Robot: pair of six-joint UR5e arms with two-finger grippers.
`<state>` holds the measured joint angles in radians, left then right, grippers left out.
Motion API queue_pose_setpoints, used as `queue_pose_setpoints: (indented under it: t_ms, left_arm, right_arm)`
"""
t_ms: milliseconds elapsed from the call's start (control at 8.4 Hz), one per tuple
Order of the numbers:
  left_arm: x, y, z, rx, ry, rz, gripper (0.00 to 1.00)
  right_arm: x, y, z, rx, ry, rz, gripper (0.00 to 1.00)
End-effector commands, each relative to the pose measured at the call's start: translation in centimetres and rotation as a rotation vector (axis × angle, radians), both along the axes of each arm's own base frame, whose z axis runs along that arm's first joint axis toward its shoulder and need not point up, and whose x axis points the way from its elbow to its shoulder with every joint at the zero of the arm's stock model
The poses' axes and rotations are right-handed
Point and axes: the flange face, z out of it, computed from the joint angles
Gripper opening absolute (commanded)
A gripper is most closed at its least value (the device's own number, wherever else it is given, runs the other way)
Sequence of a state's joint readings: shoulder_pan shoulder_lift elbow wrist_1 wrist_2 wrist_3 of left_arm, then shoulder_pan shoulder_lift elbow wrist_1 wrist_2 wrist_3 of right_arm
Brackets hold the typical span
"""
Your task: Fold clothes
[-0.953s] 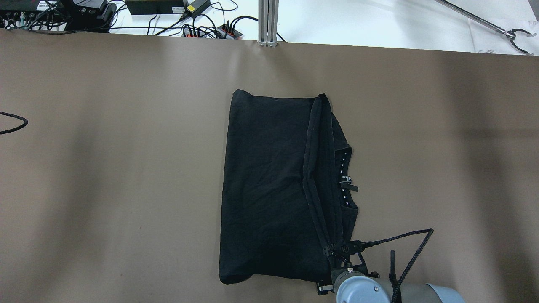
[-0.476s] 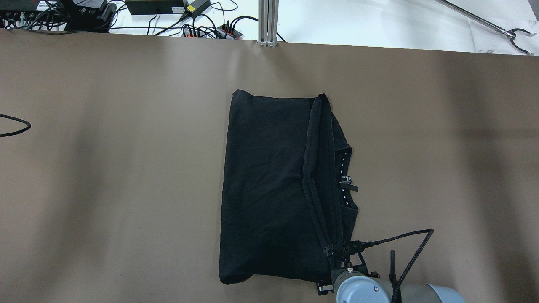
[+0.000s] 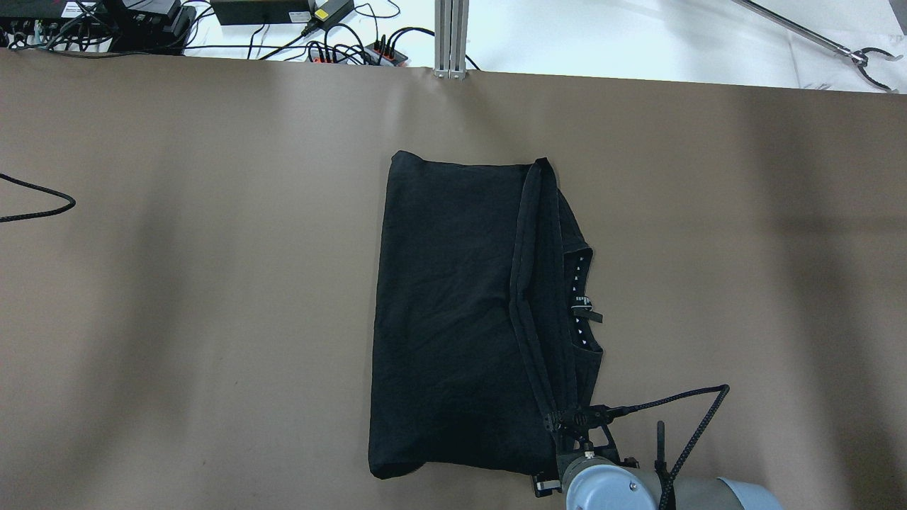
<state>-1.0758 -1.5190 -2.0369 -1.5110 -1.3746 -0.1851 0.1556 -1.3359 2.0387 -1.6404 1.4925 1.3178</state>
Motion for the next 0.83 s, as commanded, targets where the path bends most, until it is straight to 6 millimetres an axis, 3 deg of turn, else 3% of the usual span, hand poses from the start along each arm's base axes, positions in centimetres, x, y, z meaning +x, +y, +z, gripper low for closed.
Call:
queue_pose_setpoints:
  t_ms: [0,596,715]
  left_arm:
    - [-0.4,0.3,-0.3,0.003,0.005,-0.005,0.94]
    - [-0.5,0.3,1.9,-0.04,-0.022,-0.016,0.94]
    - [-0.2,-0.1,3.9,-0.075,-0.045,-0.008,0.94]
  right_arm:
    - [34.9,-28.0,7.5,0.309,0.484,-0.154,0.95]
    - [33.5,-29.3,6.8,0.322,0.481,-0.154,0.95]
    - [33.6,-29.2,6.4,0.33,0.478,-0.149,0.95]
